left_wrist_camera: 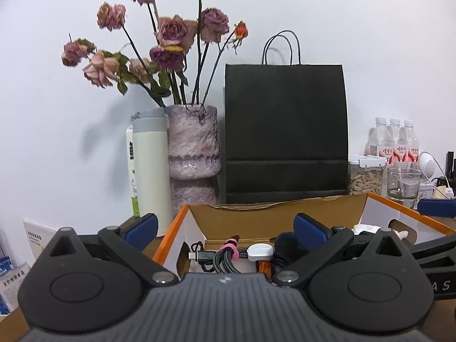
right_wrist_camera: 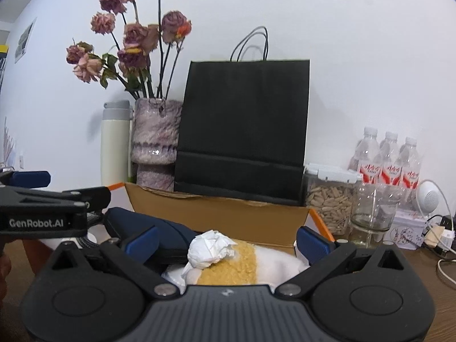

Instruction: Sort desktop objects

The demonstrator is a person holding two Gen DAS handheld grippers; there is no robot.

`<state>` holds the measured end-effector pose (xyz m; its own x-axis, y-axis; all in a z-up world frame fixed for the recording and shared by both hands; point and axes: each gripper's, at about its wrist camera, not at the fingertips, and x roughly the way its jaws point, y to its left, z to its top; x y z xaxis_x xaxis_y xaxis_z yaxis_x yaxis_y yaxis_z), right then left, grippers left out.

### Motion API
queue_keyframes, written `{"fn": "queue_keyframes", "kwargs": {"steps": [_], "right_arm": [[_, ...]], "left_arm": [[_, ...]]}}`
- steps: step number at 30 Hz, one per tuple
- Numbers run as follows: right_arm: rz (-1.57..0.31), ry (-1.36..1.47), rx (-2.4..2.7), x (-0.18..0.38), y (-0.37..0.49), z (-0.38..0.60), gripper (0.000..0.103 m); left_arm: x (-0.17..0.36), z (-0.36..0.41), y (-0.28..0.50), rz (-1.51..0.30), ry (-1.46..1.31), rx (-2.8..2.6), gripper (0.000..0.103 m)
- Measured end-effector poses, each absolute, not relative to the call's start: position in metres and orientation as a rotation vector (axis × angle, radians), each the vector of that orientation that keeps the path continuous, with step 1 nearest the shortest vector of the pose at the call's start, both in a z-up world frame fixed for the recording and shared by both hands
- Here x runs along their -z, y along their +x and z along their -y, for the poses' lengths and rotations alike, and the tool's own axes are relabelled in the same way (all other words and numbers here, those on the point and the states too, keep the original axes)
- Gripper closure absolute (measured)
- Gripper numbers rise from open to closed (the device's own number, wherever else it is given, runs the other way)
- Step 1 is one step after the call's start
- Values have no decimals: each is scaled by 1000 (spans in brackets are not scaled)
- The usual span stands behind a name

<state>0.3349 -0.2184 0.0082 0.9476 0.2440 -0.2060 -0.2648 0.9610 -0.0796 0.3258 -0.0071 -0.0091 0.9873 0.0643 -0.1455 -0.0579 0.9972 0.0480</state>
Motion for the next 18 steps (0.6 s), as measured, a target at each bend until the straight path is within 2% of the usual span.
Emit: {"fn": "queue_keyframes", "kwargs": {"steps": [18], "right_arm": [[-259,-90,-304,-8,230,242,0]], "left_arm": [[8,30,225,-190,17,-42,0]]}}
